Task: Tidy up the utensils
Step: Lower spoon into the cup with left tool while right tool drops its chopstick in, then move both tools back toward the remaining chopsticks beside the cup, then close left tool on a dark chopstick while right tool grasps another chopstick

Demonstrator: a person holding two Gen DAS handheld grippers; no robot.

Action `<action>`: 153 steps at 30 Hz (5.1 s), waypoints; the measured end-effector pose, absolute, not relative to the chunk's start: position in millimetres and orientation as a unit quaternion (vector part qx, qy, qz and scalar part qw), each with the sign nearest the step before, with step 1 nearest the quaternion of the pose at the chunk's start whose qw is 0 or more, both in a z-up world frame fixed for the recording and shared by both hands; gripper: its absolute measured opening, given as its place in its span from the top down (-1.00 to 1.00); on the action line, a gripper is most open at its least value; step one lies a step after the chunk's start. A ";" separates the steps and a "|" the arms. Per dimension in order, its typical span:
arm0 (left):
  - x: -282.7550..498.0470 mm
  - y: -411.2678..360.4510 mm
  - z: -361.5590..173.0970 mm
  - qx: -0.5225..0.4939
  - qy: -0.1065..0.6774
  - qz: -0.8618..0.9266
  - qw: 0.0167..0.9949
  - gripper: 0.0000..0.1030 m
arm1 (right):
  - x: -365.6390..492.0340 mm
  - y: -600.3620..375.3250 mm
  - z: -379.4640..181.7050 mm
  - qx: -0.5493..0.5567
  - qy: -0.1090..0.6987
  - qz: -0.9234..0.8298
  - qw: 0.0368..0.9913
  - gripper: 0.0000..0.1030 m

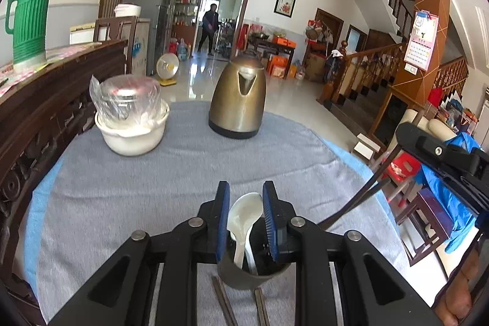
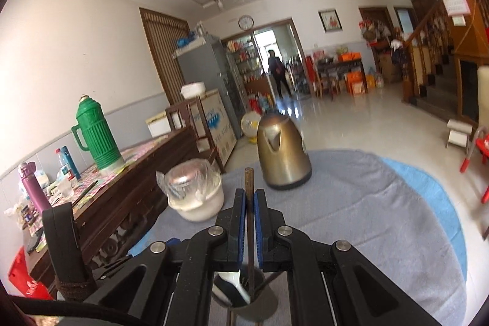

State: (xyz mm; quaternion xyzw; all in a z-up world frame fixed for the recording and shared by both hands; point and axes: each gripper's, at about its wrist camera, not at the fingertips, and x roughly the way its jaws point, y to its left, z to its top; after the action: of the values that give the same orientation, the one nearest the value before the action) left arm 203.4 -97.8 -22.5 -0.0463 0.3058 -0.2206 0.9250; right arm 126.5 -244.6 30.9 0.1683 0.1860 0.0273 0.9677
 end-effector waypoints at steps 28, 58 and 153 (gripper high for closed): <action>131.7 -20.7 -119.3 -0.077 0.434 -0.187 0.878 0.12 | 96.2 -243.3 -112.8 0.270 0.423 0.103 0.859 0.52; 146.5 -83.9 -172.0 -0.016 0.509 -0.207 0.835 0.12 | 124.3 -217.5 -184.2 0.235 0.511 0.094 0.822 0.68; 172.7 -82.7 -177.3 -0.009 0.551 -0.208 0.808 0.84 | 145.0 -228.6 -175.4 0.154 0.530 0.035 0.833 0.86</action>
State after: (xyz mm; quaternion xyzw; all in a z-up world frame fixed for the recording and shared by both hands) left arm 172.7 -82.7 -177.3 -0.0092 0.5512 -0.2084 0.8079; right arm 145.0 -228.6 -175.4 0.1538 0.5297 0.0350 0.8334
